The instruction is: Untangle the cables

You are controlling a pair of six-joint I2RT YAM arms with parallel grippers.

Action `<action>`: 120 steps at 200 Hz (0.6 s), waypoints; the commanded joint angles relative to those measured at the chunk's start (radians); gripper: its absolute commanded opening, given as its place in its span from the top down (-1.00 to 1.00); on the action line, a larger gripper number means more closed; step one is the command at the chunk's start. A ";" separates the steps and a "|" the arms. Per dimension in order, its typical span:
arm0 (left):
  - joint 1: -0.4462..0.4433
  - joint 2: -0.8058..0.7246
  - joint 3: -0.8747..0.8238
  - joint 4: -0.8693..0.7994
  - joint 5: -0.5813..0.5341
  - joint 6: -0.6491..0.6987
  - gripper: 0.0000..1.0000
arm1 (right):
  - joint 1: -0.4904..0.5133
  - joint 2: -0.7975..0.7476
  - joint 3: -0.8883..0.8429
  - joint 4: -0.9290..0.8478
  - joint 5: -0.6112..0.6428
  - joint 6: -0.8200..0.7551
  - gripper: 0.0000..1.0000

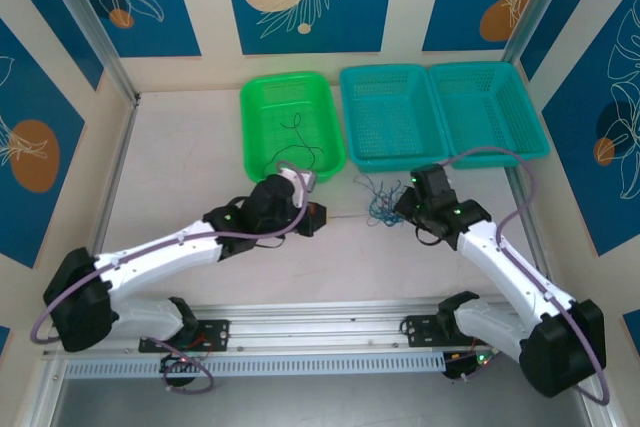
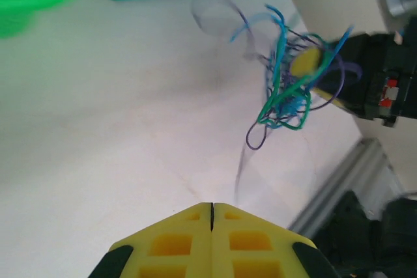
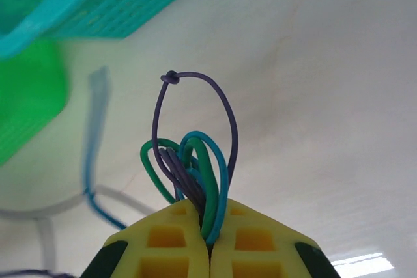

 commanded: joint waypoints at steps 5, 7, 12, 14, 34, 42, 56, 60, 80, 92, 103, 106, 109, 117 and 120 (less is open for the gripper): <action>0.098 -0.159 -0.056 -0.142 -0.101 0.024 1.00 | -0.190 -0.035 -0.090 -0.053 -0.019 0.020 0.74; 0.105 -0.167 -0.060 -0.148 -0.101 0.025 1.00 | -0.200 -0.038 -0.093 -0.052 -0.026 0.024 0.72; 0.124 -0.197 -0.070 -0.162 -0.103 0.027 1.00 | -0.228 -0.045 -0.101 -0.051 -0.046 0.029 0.68; 0.132 -0.206 -0.075 -0.167 -0.102 0.028 1.00 | -0.233 -0.046 -0.102 -0.050 -0.050 0.029 0.67; 0.209 -0.303 -0.112 -0.209 -0.093 0.034 1.00 | -0.304 -0.057 -0.134 -0.012 -0.143 0.020 0.65; 0.226 -0.330 -0.126 -0.211 -0.089 0.034 1.00 | -0.298 -0.050 -0.145 0.018 -0.191 -0.004 0.77; 0.231 -0.346 -0.155 -0.167 -0.044 0.049 1.00 | -0.246 -0.034 -0.156 0.046 -0.226 0.011 0.87; 0.231 -0.343 -0.167 -0.134 -0.004 0.053 1.00 | -0.222 -0.028 -0.155 0.051 -0.229 0.011 0.88; 0.215 -0.279 -0.222 0.082 0.200 0.022 1.00 | -0.111 -0.008 -0.139 0.046 -0.177 0.029 0.93; 0.168 -0.229 -0.217 0.152 0.239 0.028 0.79 | -0.057 -0.005 -0.126 0.049 -0.143 0.030 0.95; 0.111 -0.185 -0.194 0.167 0.221 0.074 0.40 | -0.016 -0.004 -0.112 0.064 -0.142 0.013 0.98; 0.099 -0.173 -0.188 0.166 0.212 0.089 0.32 | -0.009 -0.003 -0.108 0.072 -0.147 0.000 0.98; 0.087 -0.161 -0.180 0.164 0.202 0.102 0.23 | -0.003 -0.004 -0.104 0.079 -0.157 -0.013 0.99; 0.068 -0.130 -0.160 0.148 0.166 0.121 0.05 | 0.011 -0.004 -0.096 0.097 -0.183 -0.052 1.00; 0.065 -0.121 -0.152 0.138 0.149 0.121 0.01 | 0.017 -0.004 -0.092 0.103 -0.194 -0.067 1.00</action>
